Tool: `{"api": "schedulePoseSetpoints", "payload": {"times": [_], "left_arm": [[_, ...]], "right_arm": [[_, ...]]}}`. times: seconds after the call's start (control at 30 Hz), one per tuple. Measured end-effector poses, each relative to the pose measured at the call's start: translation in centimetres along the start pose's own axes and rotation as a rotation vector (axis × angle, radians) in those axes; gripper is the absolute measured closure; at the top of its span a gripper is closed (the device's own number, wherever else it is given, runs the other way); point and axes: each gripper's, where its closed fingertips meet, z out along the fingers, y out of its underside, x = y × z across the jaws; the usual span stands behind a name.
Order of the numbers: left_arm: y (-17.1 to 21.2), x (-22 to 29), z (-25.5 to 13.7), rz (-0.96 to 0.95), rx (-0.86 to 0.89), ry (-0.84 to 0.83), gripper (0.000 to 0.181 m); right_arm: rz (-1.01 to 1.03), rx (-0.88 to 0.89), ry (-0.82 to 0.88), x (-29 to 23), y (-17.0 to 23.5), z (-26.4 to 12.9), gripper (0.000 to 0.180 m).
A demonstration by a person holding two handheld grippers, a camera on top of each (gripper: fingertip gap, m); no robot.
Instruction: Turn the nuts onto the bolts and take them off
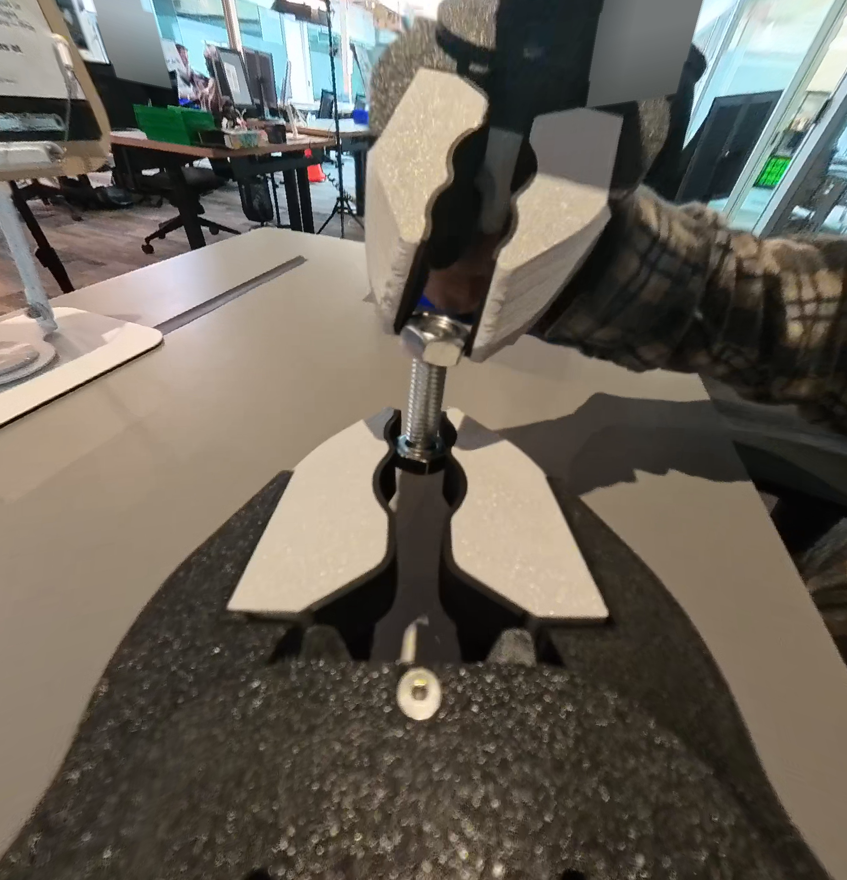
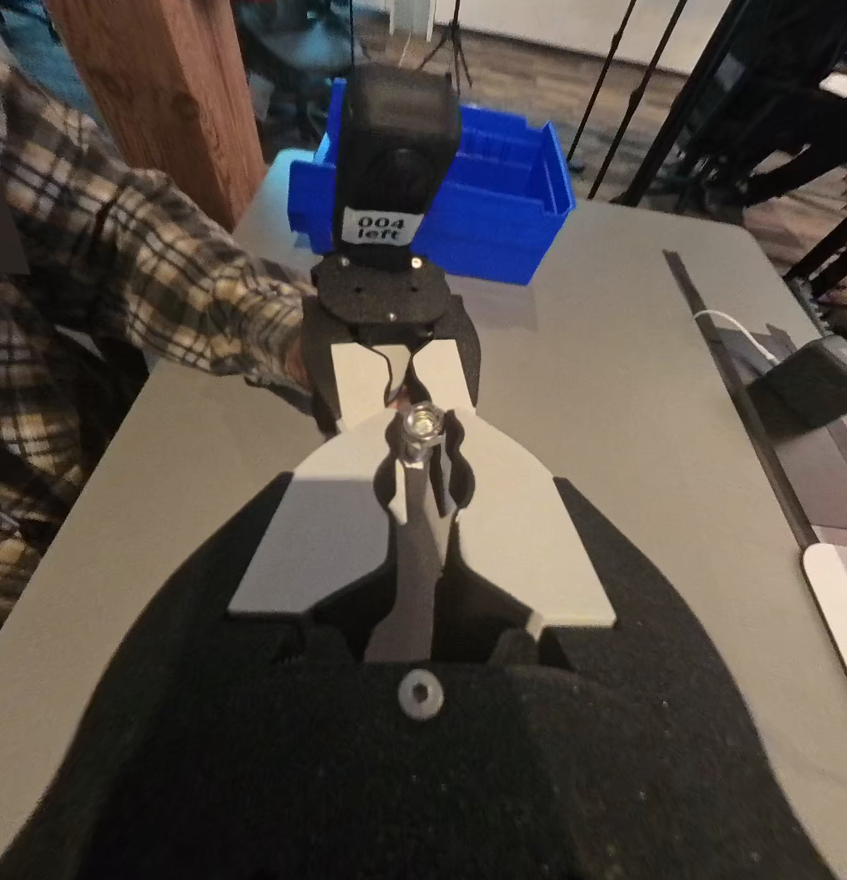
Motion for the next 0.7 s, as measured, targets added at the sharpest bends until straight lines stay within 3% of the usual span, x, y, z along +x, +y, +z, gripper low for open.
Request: {"api": "schedulePoseSetpoints", "payload": {"times": [0.7], "left_arm": [[-0.40, 0.14, -0.20, 0.001, 0.029, 0.008, 0.166]], "right_arm": [[0.061, 0.179, -0.033, -0.01, -0.39, -0.11, 0.163]]}}
